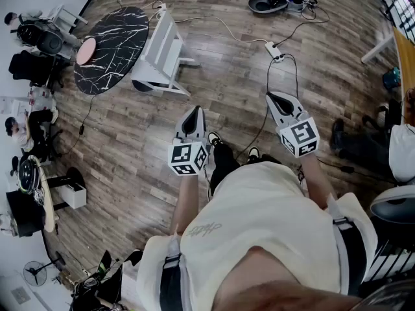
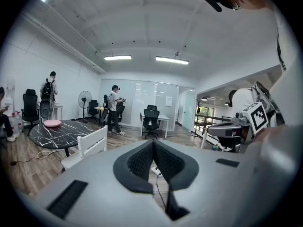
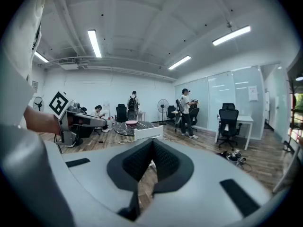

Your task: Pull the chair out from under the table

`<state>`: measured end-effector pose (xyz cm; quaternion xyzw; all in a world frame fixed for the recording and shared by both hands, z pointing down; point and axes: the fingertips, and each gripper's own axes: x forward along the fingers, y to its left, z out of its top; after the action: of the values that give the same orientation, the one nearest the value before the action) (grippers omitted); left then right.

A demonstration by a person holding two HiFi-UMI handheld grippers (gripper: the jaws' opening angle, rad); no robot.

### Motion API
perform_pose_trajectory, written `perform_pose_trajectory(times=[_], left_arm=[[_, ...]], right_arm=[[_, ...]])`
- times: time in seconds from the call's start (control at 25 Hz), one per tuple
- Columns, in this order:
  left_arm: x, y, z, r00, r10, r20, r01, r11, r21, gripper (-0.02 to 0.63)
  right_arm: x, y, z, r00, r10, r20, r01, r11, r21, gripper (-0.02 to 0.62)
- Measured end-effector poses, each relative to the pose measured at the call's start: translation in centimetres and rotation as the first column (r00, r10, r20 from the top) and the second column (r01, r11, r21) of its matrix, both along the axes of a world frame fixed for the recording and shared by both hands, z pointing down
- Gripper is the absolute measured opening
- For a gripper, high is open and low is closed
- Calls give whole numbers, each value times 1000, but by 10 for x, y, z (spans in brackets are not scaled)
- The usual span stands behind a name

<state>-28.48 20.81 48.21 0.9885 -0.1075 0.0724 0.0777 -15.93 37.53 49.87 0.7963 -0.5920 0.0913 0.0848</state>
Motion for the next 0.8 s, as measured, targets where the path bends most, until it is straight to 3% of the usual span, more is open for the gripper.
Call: perform_pose_trajectory(times=[0.28, 0.72, 0.8], left_arm=[[1, 6, 8, 1000, -22, 5, 22, 999, -23, 17], [20, 15, 13, 1000, 10, 29, -10, 1000, -5, 20], [20, 13, 13, 1000, 3, 29, -3, 1000, 1, 21]], right_arm=[[5, 7, 3, 1000, -16, -6, 16, 1000, 0, 4], [16, 11, 5, 1000, -13, 2, 13, 1000, 27, 7], [16, 9, 4, 1000, -17, 6, 17, 999, 33, 62]])
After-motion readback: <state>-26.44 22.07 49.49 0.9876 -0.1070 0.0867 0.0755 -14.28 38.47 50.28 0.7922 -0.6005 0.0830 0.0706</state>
